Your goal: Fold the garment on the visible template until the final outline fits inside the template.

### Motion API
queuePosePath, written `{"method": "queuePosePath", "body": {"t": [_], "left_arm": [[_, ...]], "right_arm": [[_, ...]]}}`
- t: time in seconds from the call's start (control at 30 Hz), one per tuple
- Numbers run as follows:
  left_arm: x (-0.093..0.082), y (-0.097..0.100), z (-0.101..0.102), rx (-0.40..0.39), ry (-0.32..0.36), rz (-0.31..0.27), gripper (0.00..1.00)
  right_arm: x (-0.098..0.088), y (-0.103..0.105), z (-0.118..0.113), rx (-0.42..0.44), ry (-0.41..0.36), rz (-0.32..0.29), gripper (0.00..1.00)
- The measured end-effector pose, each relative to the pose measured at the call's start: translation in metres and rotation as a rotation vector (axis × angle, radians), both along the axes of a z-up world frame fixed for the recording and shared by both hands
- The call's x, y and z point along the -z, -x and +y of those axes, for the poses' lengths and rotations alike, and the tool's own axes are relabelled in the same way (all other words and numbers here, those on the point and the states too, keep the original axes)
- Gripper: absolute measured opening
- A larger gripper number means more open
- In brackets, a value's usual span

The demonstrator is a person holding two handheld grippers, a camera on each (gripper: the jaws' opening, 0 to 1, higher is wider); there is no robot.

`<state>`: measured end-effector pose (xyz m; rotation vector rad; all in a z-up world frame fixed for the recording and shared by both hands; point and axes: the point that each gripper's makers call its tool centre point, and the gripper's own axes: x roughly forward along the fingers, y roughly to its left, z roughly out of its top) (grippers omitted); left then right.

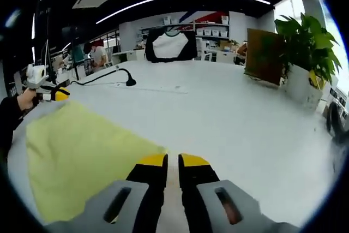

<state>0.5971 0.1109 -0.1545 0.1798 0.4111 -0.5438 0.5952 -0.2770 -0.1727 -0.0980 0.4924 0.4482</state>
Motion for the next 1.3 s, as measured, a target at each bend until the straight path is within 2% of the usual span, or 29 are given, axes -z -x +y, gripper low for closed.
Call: {"method": "queuePosePath", "body": {"t": [0.2,0.3,0.33,0.37,0.4,0.43,0.47,0.57,0.7,0.8,1.0,1.13,1.3], "left_arm": [[-0.015,0.009,0.001,-0.014,0.095,-0.026,0.20],[-0.021,0.021,0.000,-0.012,0.114,-0.042,0.26],[-0.024,0.027,-0.001,-0.009,0.129,-0.048,0.27],[-0.025,0.031,-0.003,-0.008,0.144,-0.039,0.26],[-0.024,0.037,0.000,-0.036,0.161,-0.005,0.23],[-0.026,0.040,0.001,-0.032,0.153,-0.011,0.23],[-0.031,0.044,0.001,-0.029,0.142,-0.042,0.24],[-0.038,0.054,0.002,-0.028,0.127,-0.063,0.26],[-0.053,0.069,-0.006,-0.013,0.181,-0.091,0.29],[-0.056,0.080,-0.012,0.003,0.179,-0.098,0.31],[-0.052,0.111,-0.018,0.026,0.180,-0.081,0.35],[-0.050,0.127,-0.013,0.031,0.186,-0.095,0.35],[-0.043,0.150,-0.011,0.022,0.208,-0.078,0.35]], "right_arm": [[-0.016,0.008,0.005,-0.027,0.044,-0.096,0.16],[-0.027,0.014,0.002,0.006,0.029,-0.134,0.21],[-0.031,0.017,0.001,0.015,0.001,-0.148,0.21],[-0.033,0.019,0.000,0.025,-0.011,-0.160,0.22],[-0.035,0.022,-0.005,0.057,-0.025,-0.167,0.26],[-0.037,0.022,-0.010,0.091,-0.025,-0.187,0.29],[-0.035,0.026,-0.013,0.084,0.000,-0.200,0.31],[-0.032,0.033,-0.022,0.100,0.031,-0.195,0.31],[-0.035,0.045,-0.026,0.104,0.009,-0.211,0.32],[-0.036,0.057,-0.025,0.085,0.038,-0.225,0.32],[-0.037,0.086,-0.021,0.078,-0.023,-0.206,0.34],[-0.030,0.105,-0.015,0.064,-0.040,-0.195,0.35],[-0.025,0.125,-0.010,0.045,-0.032,-0.177,0.37]]}}
